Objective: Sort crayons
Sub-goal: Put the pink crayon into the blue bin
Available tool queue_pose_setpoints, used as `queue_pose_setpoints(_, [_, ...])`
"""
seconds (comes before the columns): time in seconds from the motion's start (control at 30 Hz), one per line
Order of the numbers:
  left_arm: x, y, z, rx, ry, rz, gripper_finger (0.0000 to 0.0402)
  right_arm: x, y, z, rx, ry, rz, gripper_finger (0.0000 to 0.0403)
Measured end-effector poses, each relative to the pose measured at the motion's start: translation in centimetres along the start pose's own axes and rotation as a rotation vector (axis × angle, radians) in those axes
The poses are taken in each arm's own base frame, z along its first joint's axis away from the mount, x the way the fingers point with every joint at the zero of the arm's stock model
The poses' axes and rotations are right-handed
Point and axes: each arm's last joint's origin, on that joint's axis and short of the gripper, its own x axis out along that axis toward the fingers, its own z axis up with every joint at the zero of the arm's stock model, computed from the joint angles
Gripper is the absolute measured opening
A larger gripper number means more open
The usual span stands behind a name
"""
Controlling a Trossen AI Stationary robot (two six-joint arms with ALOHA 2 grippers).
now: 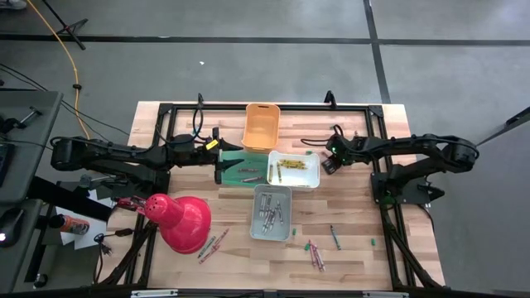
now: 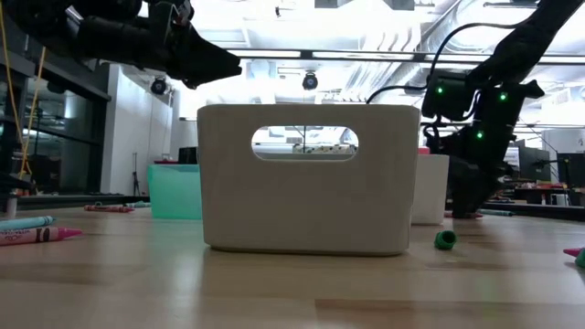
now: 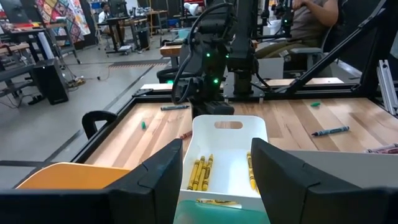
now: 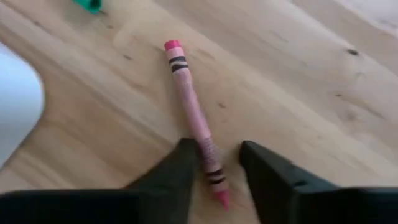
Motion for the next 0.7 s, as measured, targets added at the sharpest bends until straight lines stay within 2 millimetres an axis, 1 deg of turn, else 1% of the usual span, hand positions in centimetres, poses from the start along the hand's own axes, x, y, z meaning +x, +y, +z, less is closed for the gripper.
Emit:
queue_pose_setpoints(0.1, [0.0, 0.0, 0.0, 0.000, 0.001, 0.000, 0.0177, 0.0, -0.1, -0.1, -0.008, -0.005, -0.032, 0.0040])
queue_pose_setpoints(0.13, [0.0, 0.0, 0.0, 0.000, 0.001, 0.000, 0.0177, 0.0, -0.2, -0.1, -0.009, -0.005, -0.037, 0.0022])
queue_pose_setpoints(0.17, [0.0, 0.0, 0.0, 0.000, 0.001, -0.001, 0.0177, 0.0, -0.2, -0.1, -0.012, -0.007, -0.041, 0.0015])
queue_pose_setpoints(0.27, [0.0, 0.0, 0.0, 0.000, 0.003, -0.002, 0.0177, 0.0, -0.1, 0.0, -0.014, -0.005, -0.043, 0.0022])
queue_pose_setpoints(0.4, [0.0, 0.0, 0.0, 0.000, 0.003, -0.002, 0.0177, -0.9, 0.1, 0.5, -0.063, -0.042, -0.023, 0.0006])
queue_pose_setpoints(0.53, [-0.3, 0.0, 0.2, 0.000, 0.000, -0.001, 0.0177, -2.7, 0.1, 1.5, -0.062, -0.160, -0.036, 0.0004])
queue_pose_setpoints(0.7, [-1.3, 0.1, 0.6, 0.000, 0.013, 0.029, 0.0177, -4.9, -0.2, 2.0, -0.045, -0.301, 0.000, 0.0002])
